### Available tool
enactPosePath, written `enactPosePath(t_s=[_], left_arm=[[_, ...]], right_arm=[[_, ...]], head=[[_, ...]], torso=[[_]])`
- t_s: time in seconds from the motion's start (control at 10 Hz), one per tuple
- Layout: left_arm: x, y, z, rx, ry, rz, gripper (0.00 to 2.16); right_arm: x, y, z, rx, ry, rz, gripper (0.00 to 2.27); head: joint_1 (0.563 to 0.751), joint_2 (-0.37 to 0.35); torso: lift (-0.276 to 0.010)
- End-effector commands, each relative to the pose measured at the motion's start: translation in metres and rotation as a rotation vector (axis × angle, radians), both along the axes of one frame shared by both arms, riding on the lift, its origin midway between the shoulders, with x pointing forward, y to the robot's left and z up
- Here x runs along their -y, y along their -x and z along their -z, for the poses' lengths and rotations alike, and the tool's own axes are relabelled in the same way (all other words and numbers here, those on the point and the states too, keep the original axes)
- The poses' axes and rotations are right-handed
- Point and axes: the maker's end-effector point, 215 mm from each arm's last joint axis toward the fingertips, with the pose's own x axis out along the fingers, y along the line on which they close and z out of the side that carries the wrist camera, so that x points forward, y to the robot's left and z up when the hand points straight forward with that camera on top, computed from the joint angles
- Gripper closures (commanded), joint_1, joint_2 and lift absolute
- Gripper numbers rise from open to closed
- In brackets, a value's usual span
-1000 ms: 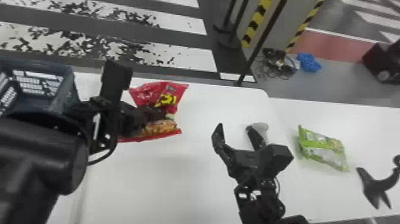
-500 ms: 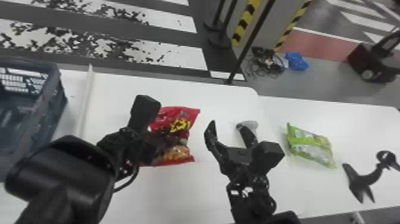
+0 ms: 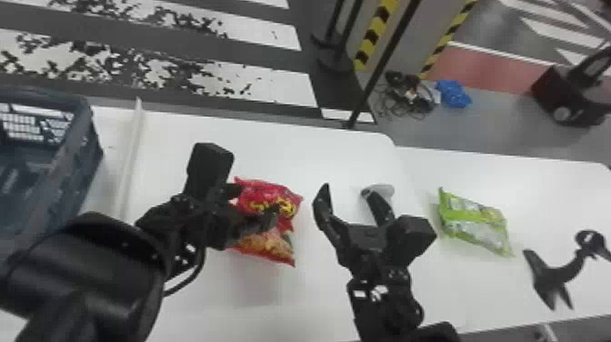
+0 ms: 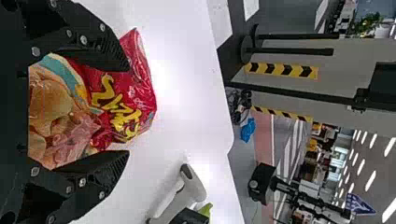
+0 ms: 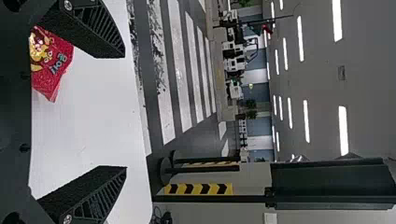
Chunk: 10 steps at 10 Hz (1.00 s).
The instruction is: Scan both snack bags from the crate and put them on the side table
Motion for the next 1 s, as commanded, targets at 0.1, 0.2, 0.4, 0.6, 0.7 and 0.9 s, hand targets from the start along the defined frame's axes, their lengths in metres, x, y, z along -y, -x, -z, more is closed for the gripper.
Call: enactPosePath(t_s=[0.1,0.2,0.4,0.6,0.7,0.9], left_arm=[[-0.031,-0.014,-0.029,0.064,0.013,-0.074,0.07],[-0.065,-0.024,-0.037,0.110,-0.015,-0.126,0.07],[-0.154,-0.043,-0.066,0.249,0.006,-0.254,0.08],[-0.233,-0.048,-0.102,0.384,0.042,-0.365,0.08],[-0.260,-0.043,-0.124,0.471,0.058,-0.377,0.09],[-0.301,-0.026,-0.143,0.578,0.069,-0.425,0.09]], right_arm=[[-0.003,0.001,0.000,-0.011,0.001,-0.008,0.07],[-0.006,0.000,0.003,-0.023,0.001,-0.014,0.06],[-0.010,-0.001,0.012,-0.065,-0.006,-0.034,0.05],[-0.014,0.000,0.020,-0.111,-0.017,-0.058,0.05],[-0.016,0.002,0.029,-0.161,-0.029,-0.079,0.05],[-0.022,0.008,0.048,-0.249,-0.084,-0.123,0.06]], head=[[0.695,-0.350],[0.695,-0.350],[0.695,-0.323],[0.695,-0.242],[0.695,-0.179],[0.695,-0.092]], torso=[[-0.087],[-0.087],[-0.087],[-0.087],[-0.087],[-0.087]])
